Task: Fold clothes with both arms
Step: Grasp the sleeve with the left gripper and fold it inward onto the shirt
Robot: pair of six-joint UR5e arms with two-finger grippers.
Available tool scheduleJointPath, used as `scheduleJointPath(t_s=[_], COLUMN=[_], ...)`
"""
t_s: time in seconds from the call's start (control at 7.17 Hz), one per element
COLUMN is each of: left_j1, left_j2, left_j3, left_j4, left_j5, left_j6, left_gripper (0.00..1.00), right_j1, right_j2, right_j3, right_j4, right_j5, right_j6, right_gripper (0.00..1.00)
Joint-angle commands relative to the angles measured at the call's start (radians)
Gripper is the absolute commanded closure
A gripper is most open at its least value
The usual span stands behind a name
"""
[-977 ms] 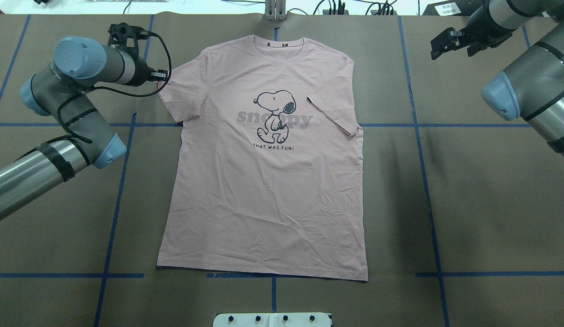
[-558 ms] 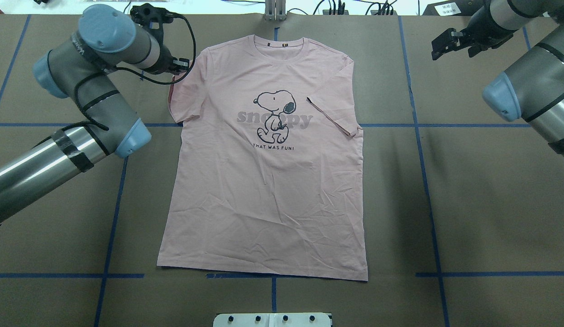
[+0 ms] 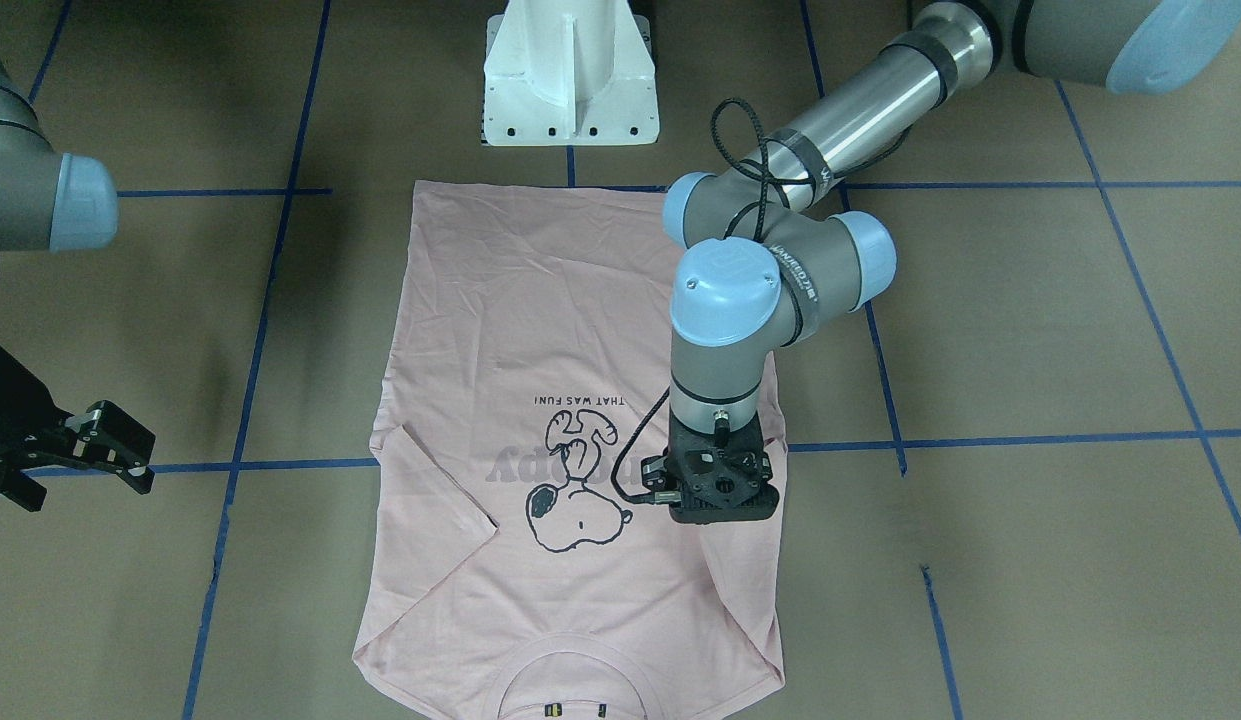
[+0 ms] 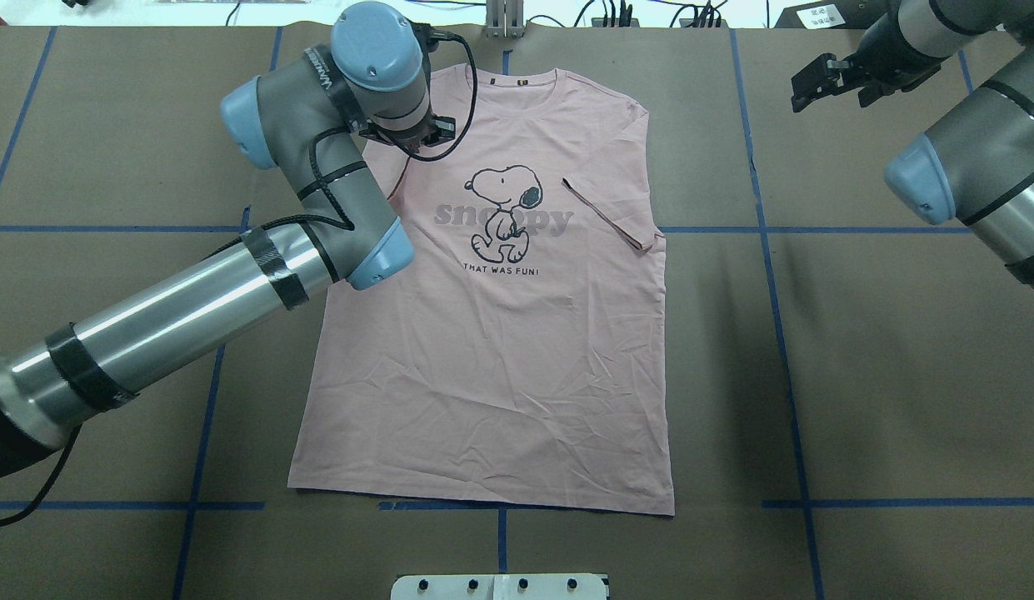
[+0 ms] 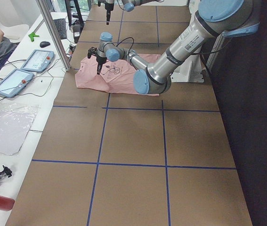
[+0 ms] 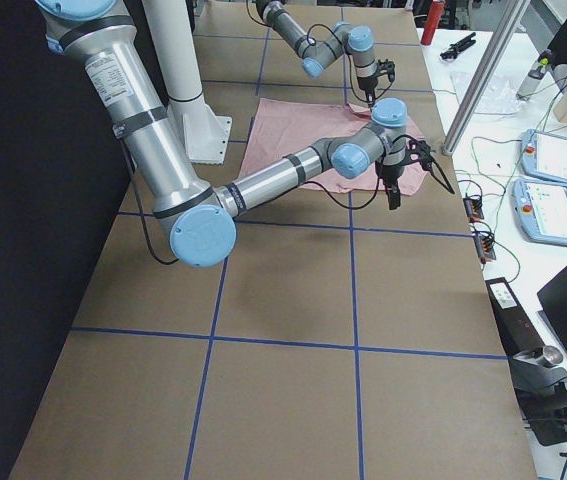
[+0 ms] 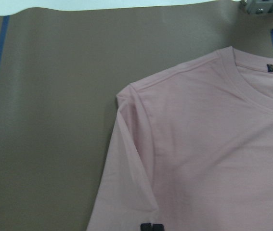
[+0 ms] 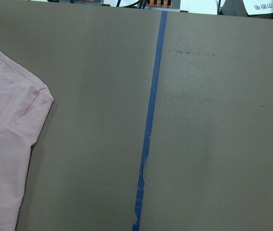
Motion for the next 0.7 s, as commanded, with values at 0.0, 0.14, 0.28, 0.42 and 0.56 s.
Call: scheduleJointPath(t_s=[0.0,0.14,0.28,0.42,0.56], left_j1=[0.004,0.003,0.000,-0.002,-0.002], left_j2=[-0.023,-0.022,-0.004,0.041,0.129], left_j3=[0.037,0.023,-0.045,-0.122,-0.253], left_j4=[0.013,0.011,0.011,0.013,0.011], left_j5=[0.013,0.009,0.000,-0.061,-0.086], left_j6=[0.155,0.185,0.191,0.192,0.192], left_gripper=[0.01,0.00,0.00,0.00,0.00], right_j1=[-0.001,-0.001,-0.010,-0.054,-0.126], right_j2=[0.001,0.002,0.002,0.001,-0.018], right_j3=[-0.002,0.000,0.022,0.074,0.155], right_j4=[0.000,0.000,0.000,0.000,-0.011], right_j5=[0.000,0.000,0.003,-0.006,-0.038], right_j6=[0.000,0.002,0.068,0.200,0.329], right_gripper=[0.00,0.00,0.00,0.00,0.00])
